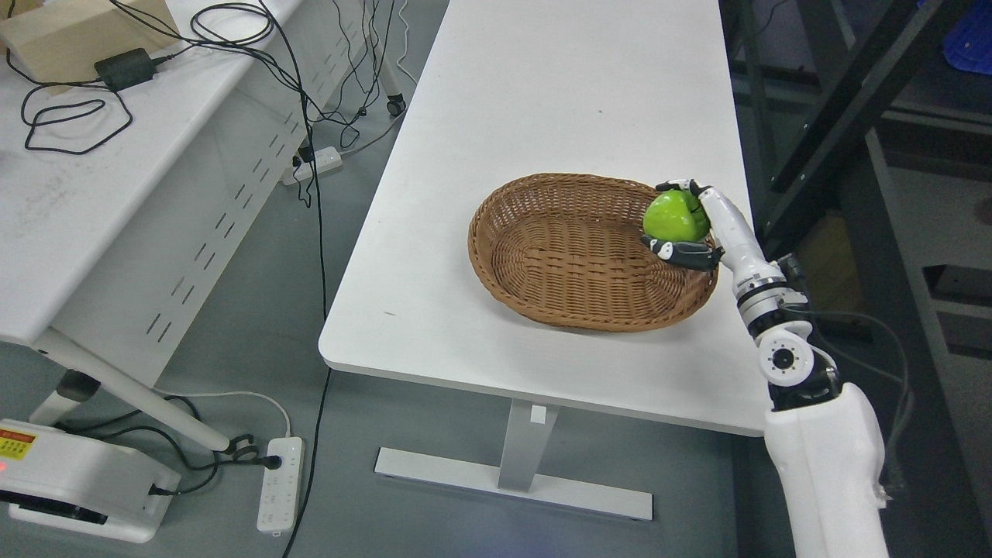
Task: Place green apple on left shelf middle layer
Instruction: 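Lift the green apple out of the basket with the right hand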
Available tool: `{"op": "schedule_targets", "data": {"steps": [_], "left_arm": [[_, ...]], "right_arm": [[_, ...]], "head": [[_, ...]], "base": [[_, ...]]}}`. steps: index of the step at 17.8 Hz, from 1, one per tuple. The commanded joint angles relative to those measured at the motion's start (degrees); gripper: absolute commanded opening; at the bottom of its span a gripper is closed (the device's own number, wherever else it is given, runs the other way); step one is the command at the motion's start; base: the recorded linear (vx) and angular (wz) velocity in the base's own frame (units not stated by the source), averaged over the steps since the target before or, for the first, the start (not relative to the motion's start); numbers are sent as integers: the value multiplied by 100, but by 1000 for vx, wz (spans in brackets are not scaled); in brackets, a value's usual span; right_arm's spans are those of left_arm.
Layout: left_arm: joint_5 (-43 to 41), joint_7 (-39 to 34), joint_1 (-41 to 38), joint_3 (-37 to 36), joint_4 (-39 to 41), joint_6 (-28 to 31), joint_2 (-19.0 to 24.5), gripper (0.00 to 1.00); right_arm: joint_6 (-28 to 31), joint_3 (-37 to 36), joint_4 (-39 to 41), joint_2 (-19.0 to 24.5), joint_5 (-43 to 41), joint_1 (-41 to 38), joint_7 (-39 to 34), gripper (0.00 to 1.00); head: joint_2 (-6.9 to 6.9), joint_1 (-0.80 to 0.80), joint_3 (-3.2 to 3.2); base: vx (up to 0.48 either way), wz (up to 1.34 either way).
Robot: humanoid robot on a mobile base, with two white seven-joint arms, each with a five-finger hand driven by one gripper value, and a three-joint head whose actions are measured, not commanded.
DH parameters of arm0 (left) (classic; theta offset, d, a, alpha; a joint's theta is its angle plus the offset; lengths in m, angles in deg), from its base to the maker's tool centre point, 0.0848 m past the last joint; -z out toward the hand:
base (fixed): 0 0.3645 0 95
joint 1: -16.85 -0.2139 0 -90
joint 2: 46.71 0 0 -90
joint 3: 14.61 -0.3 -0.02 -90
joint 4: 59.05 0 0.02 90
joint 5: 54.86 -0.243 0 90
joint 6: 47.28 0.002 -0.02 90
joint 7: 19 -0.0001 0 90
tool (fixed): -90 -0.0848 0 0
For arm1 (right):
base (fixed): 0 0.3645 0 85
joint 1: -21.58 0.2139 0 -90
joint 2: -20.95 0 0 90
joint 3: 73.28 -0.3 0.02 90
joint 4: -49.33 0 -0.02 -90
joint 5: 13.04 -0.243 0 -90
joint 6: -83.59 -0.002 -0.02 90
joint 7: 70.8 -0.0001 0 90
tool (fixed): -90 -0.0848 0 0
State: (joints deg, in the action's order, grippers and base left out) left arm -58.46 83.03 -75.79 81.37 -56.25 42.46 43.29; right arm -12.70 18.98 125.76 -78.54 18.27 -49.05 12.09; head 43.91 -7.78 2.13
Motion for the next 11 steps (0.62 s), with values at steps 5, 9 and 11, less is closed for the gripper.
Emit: {"op": "schedule_targets", "data": {"steps": [5,9,11], "left_arm": [[0,1,0,0,1,0,100,100],[0,1,0,0,1,0,100,100],[0,1,0,0,1,0,100,100]], "right_arm": [[-382,-1440,1743,849,-793,-1734,658,0],[-365,-1396,1743,849,-811,-1919,668,0],[-356,-1290,1743,849,-837,-1981,676,0]], "head": [[0,0,0],[0,0,0],[0,0,0]], "base": [[0,3],[0,3],[0,0]]}}
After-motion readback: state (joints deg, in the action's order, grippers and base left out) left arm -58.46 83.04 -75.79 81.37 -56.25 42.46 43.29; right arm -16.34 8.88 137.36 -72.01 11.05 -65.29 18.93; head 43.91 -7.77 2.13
